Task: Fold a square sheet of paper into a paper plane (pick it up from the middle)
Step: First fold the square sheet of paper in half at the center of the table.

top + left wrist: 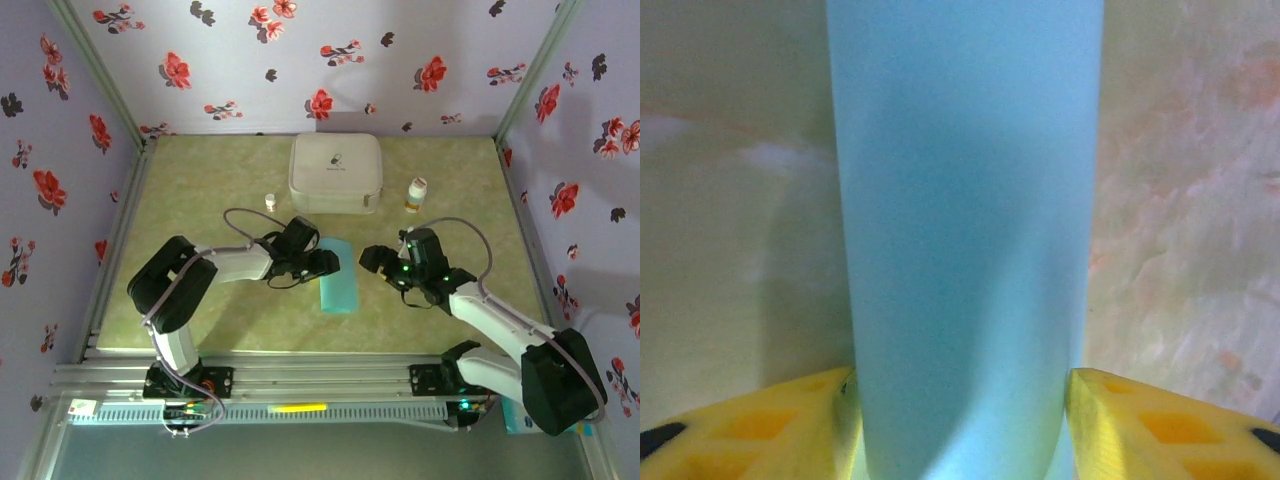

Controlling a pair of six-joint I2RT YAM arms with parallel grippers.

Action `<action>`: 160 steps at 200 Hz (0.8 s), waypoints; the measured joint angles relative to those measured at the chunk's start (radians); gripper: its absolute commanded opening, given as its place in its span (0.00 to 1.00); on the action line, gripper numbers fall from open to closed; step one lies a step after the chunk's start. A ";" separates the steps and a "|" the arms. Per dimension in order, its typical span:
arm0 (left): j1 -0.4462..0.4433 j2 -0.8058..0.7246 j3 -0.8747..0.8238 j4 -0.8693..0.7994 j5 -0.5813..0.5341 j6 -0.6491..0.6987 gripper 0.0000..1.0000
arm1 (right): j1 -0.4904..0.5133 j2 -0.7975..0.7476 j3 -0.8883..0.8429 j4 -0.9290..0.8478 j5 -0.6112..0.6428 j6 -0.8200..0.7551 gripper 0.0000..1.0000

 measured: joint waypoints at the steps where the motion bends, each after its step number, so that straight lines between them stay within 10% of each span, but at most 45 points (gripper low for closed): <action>1: 0.000 -0.001 0.000 -0.002 -0.001 0.000 0.57 | 0.000 0.000 0.000 0.000 0.000 0.000 0.76; 160: 0.003 -0.037 0.004 -0.143 -0.096 0.066 0.55 | 0.034 0.083 0.002 0.049 0.001 0.011 0.66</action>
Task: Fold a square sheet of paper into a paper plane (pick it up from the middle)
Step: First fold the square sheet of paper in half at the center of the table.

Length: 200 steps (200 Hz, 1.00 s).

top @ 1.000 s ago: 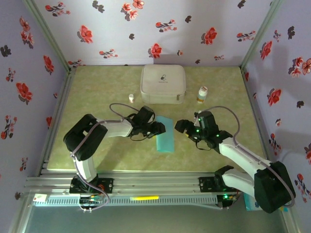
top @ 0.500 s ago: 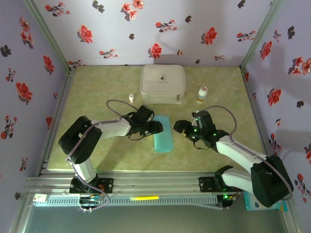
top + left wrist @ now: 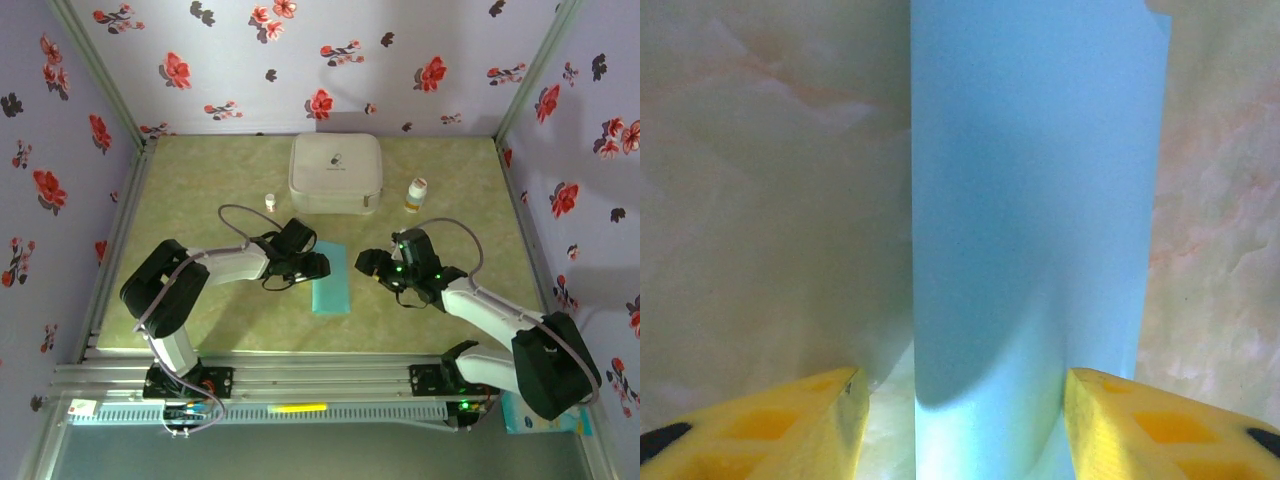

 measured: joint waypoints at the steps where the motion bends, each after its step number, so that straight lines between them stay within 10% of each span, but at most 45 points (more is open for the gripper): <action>1: 0.000 0.000 0.000 0.000 0.000 0.000 0.55 | 0.000 0.000 0.000 0.000 0.000 0.000 0.66; 200: 0.005 0.037 0.050 -0.055 -0.006 -0.024 0.57 | 0.027 0.173 0.056 0.033 -0.024 -0.004 0.19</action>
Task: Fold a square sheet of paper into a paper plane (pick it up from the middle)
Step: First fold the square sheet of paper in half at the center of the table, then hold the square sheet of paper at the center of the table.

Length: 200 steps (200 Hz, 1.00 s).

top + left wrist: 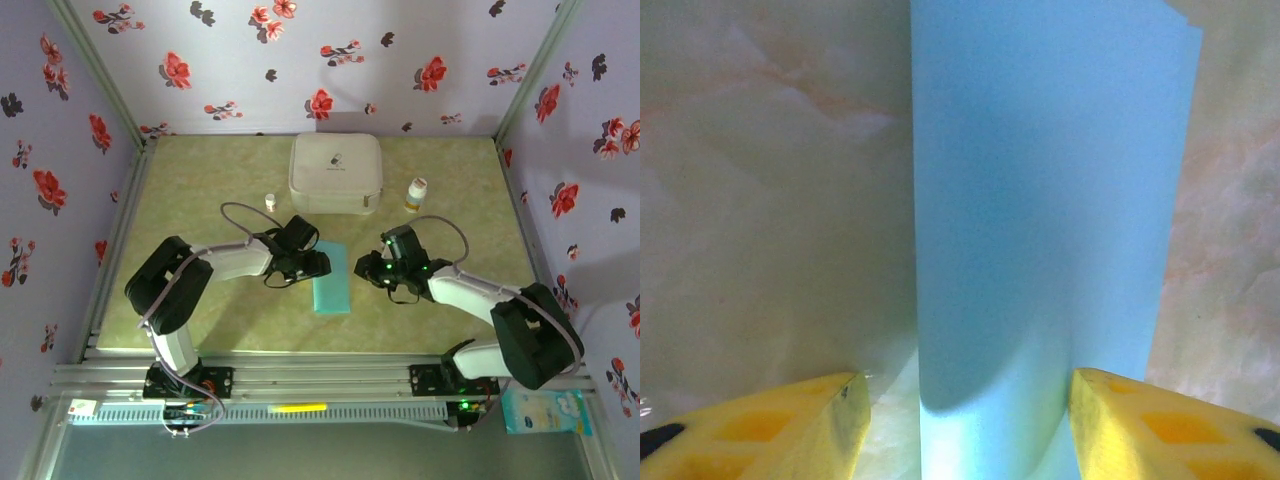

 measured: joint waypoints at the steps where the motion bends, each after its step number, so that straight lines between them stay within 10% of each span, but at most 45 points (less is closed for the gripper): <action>1: 0.000 0.000 0.000 0.000 0.000 0.000 0.57 | 0.001 0.001 0.000 0.000 0.001 0.000 0.19; 200: 0.002 0.038 0.060 -0.080 0.007 0.019 0.58 | 0.025 0.018 0.010 -0.002 0.089 0.003 0.09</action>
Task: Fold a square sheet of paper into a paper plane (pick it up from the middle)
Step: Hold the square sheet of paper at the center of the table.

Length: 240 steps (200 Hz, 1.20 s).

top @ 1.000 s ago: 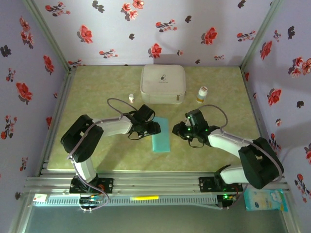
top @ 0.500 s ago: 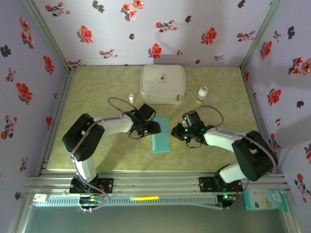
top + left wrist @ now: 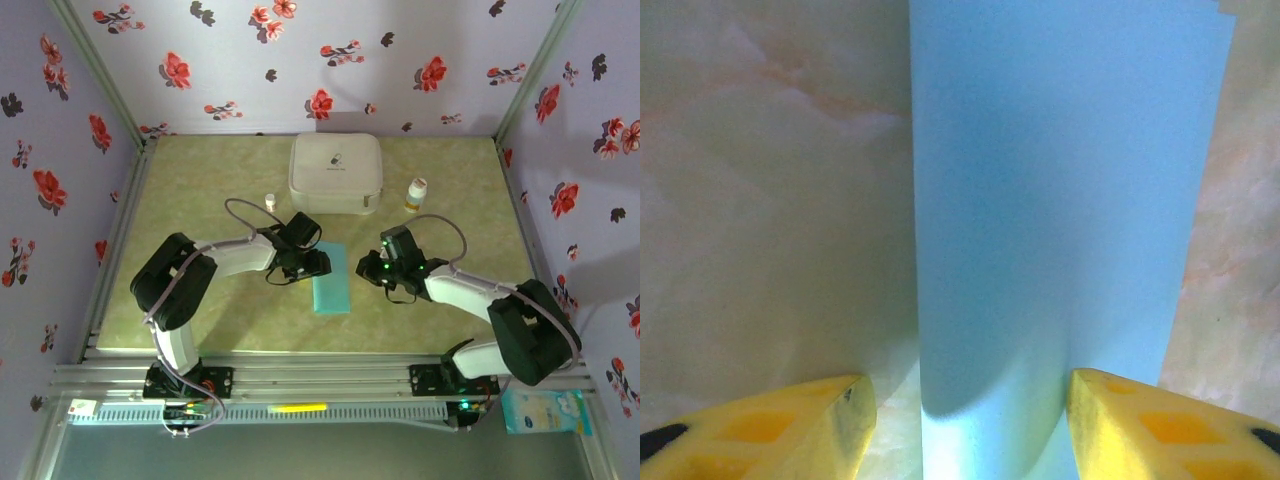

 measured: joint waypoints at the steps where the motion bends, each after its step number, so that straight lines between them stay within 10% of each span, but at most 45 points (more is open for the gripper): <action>1: 0.000 0.000 0.000 0.000 0.000 0.000 0.58 | 0.000 0.000 0.000 0.000 0.000 0.000 0.09; 240: -0.017 0.077 0.130 -0.171 -0.048 0.048 0.56 | 0.000 -0.035 0.000 -0.030 0.018 0.000 0.12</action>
